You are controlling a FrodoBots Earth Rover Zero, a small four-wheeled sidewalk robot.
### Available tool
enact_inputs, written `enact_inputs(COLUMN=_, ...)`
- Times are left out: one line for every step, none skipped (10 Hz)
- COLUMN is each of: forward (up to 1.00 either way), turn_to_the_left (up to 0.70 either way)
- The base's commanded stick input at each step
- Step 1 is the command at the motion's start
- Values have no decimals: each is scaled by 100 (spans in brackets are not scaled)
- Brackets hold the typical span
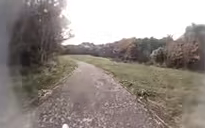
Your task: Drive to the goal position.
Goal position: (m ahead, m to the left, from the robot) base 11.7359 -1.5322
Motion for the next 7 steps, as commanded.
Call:
enact_inputs(forward=85, turn_to_the_left=0)
enact_inputs(forward=85, turn_to_the_left=0)
enact_inputs(forward=85, turn_to_the_left=0)
enact_inputs(forward=85, turn_to_the_left=0)
enact_inputs(forward=85, turn_to_the_left=0)
enact_inputs(forward=85, turn_to_the_left=0)
enact_inputs(forward=85, turn_to_the_left=0)
